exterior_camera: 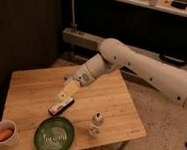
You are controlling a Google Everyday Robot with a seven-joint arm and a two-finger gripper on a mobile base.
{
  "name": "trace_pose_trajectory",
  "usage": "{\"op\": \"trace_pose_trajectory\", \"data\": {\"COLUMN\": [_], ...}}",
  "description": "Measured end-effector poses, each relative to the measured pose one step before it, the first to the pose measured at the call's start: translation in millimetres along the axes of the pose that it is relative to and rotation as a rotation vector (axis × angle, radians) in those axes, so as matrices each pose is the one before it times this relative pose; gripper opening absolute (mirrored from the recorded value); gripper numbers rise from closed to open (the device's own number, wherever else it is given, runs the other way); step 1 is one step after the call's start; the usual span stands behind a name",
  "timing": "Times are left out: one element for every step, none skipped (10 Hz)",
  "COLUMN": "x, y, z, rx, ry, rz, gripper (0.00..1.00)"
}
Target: Place the eraser on the white sponge
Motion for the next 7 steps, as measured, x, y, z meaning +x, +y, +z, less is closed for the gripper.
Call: {"op": "trace_pose_trajectory", "data": {"x": [4.18, -1.43, -0.96, 0.77, 0.0, -0.96, -2.64], "y": [-0.15, 0.37, 0.33, -0.39, 0.16, 0.73, 0.58], "z": [-1.01, 0.41, 0.8, -0.42, -0.38, 1.5, 4.34], "rx": [0.0033, -0.00042, -0.0014, 0.00079, 0.00066, 0.00224, 0.01363], "ry": [0.00444, -0.00008, 0.00039, -0.0003, -0.00053, 0.00122, 0.01979], "rz": [0.00102, -0.00218, -0.00165, 0.00157, -0.00014, -0.02075, -0.06079], "gripper": [0.8, 0.8, 0.8, 0.8, 0.8, 0.8, 0.8]}}
